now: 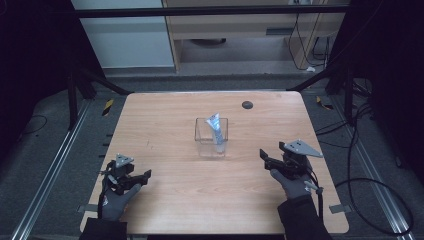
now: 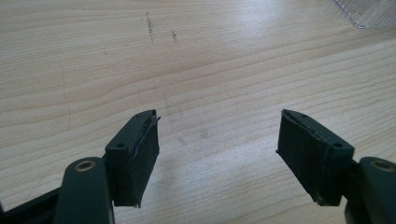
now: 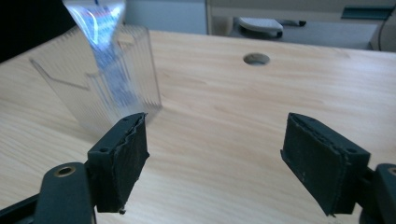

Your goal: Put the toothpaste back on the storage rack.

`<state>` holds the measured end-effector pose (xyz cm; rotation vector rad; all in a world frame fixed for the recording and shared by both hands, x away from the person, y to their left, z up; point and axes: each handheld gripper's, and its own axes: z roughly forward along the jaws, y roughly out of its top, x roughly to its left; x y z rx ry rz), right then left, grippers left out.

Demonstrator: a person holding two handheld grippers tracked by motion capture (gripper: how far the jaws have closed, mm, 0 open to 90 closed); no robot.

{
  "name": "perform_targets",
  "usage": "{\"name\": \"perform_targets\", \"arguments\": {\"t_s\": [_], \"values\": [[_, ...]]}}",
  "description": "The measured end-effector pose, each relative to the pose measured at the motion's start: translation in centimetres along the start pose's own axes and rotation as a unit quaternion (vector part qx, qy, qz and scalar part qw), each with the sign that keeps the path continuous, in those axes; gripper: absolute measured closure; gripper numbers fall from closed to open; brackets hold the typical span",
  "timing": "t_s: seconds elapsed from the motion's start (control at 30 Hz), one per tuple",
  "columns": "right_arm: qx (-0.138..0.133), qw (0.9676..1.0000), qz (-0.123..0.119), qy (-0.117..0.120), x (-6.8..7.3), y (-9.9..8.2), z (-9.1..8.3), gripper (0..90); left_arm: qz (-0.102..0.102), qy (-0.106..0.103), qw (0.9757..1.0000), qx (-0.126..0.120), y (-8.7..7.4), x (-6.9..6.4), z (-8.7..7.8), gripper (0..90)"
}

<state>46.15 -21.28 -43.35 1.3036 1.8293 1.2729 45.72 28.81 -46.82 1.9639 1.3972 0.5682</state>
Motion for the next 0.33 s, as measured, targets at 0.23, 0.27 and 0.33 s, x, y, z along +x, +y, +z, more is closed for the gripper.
{"name": "perform_targets", "arguments": {"t_s": [0.23,0.27,0.33], "values": [[0.024,0.9995,0.008,-0.017,-1.8,-1.9,-0.9,20.6,-0.002,0.0,1.0,-0.001,-0.1,0.1,-0.1,28.7],[0.026,0.9995,0.008,-0.019,-2.1,-2.1,-1.1,20.5,-0.001,0.001,1.0,-0.002,-0.1,0.1,-0.1,28.7],[0.029,0.9993,0.009,-0.023,-2.6,-2.4,-1.4,20.3,-0.002,0.002,1.0,-0.003,-0.1,0.2,-0.1,28.9]]}}
